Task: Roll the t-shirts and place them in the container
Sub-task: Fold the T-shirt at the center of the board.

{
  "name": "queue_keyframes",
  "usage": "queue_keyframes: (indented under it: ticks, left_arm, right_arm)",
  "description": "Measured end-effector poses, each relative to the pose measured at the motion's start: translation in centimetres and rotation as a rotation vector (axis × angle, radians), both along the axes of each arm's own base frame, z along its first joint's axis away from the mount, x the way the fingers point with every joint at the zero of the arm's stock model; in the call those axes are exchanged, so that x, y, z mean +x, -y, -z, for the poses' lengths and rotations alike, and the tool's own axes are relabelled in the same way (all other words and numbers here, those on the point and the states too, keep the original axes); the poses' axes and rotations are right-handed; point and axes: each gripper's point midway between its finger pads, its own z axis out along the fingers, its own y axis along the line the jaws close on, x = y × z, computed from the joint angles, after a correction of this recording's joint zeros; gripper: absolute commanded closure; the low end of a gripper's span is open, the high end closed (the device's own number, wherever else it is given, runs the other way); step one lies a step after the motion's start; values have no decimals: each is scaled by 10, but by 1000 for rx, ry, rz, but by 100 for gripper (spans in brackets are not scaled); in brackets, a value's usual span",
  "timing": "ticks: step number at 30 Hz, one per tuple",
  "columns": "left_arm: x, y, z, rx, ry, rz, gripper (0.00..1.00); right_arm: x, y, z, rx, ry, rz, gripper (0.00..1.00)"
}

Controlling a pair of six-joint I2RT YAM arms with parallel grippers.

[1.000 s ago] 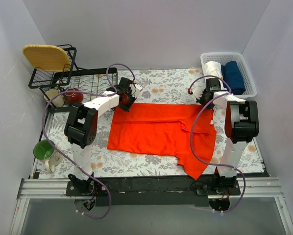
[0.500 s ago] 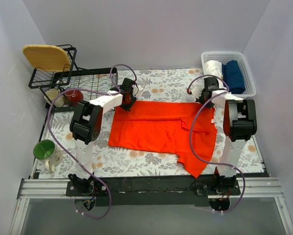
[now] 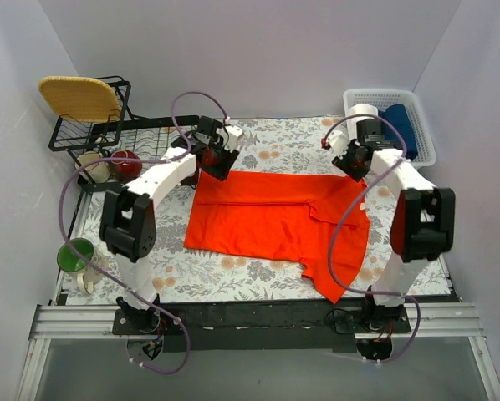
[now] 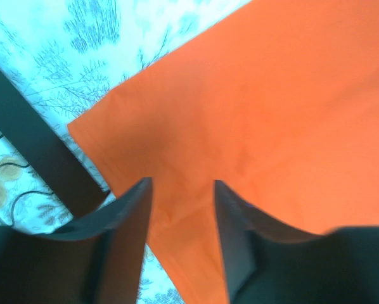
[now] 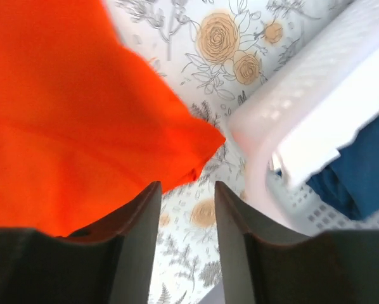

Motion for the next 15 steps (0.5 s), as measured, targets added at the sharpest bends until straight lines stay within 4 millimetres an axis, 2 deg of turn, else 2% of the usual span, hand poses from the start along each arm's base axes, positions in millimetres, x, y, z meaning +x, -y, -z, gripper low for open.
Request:
queue_keyframes:
  ticks: [2,4,6,7,10,15]
  left_arm:
    - [-10,6,-37,-71,44,25,43]
    - [-25,8,-70,-134,83,48,40]
    - [-45,8,-90,-181,99,71,37]
    - [-55,8,-95,-201,95,84,36]
    - [-78,8,-86,-228,39,112,34]
    - [-110,11,-48,-250,-126,146,33]
  right_arm:
    - [-17,-11,-36,60,55,-35,44]
    - [-46,-22,-69,114,102,-91,43]
    - [-81,-34,-89,159,139,-173,43]
    - [-106,-41,-94,182,139,-230,44]
    - [-168,-58,-84,221,80,-382,45]
    - [-250,-76,-49,236,-101,-626,47]
